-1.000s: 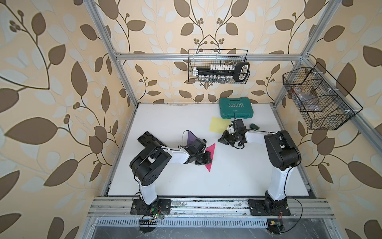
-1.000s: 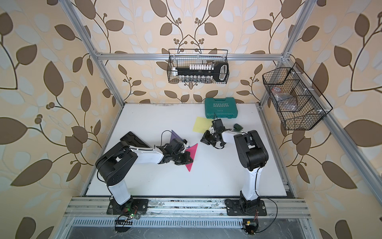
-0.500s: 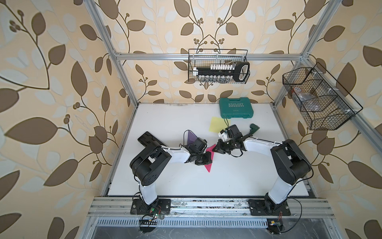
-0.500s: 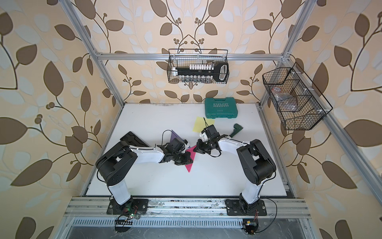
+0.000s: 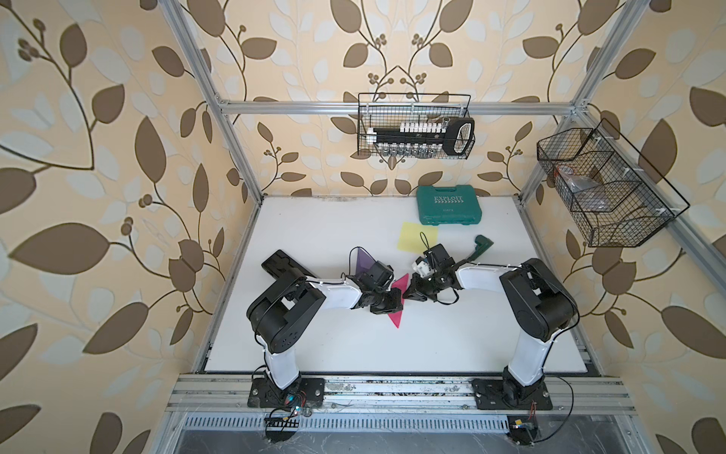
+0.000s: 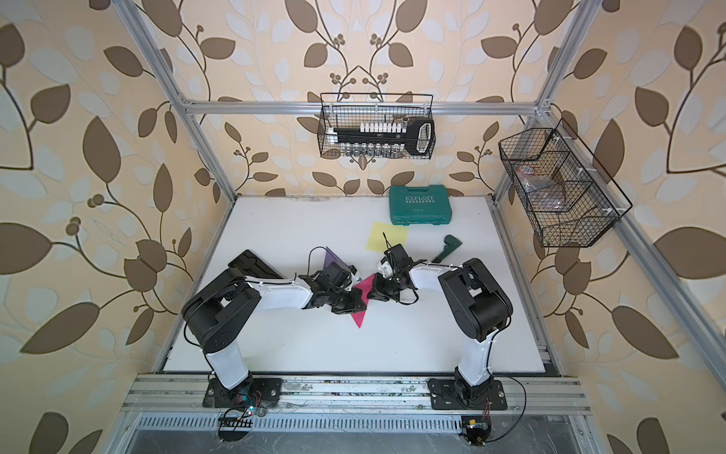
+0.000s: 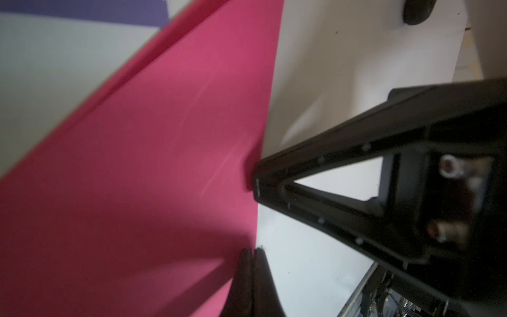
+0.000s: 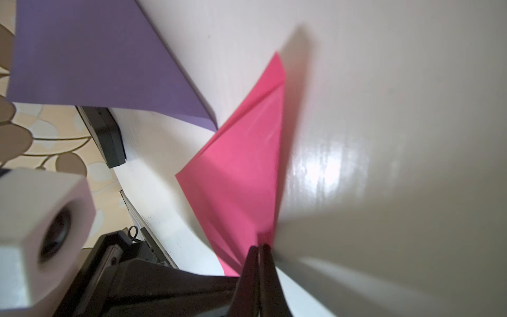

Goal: Fold the square paper diagonally
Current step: Fold the paper at the center of the board.

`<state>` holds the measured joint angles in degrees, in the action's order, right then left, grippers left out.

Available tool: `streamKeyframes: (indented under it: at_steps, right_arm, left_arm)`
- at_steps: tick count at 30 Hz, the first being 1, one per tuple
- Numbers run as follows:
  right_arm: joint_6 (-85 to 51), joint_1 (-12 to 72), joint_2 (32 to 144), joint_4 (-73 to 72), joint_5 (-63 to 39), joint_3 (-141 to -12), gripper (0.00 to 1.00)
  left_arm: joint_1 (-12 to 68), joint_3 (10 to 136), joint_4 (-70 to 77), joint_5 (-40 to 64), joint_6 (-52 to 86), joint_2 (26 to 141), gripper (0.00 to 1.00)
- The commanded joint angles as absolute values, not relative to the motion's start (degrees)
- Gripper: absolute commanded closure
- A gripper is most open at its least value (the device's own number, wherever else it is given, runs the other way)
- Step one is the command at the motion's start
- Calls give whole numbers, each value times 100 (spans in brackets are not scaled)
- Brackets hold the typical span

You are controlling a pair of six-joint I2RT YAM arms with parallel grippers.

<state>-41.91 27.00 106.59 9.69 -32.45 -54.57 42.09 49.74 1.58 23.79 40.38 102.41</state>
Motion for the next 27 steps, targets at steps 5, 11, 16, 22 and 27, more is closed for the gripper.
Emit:
streamKeyframes:
  at_steps: [5,11,16,22,27]
  right_arm:
    - [-3846,2777,10891,1728,-2390,-5578,100]
    - [-3653,3123,10821,2687,-846,-5948,100]
    - [-4061,3578,10755,3011,-24,-6199,100]
    - [-4444,3638,10908,2841,-104,-6274,100]
    - [-4574,3577,10985,2726,-219,-6283,100]
  left_arm:
    - [4281,4759,-616,2065,3854,10363,100]
    - [4281,4704,-572,2118,3838,10372,100]
    - [4282,4659,-532,2175,3797,10365,100]
    - [4329,4484,-413,2259,3788,10194,100]
    - [4377,4247,-422,2182,3782,9960,100]
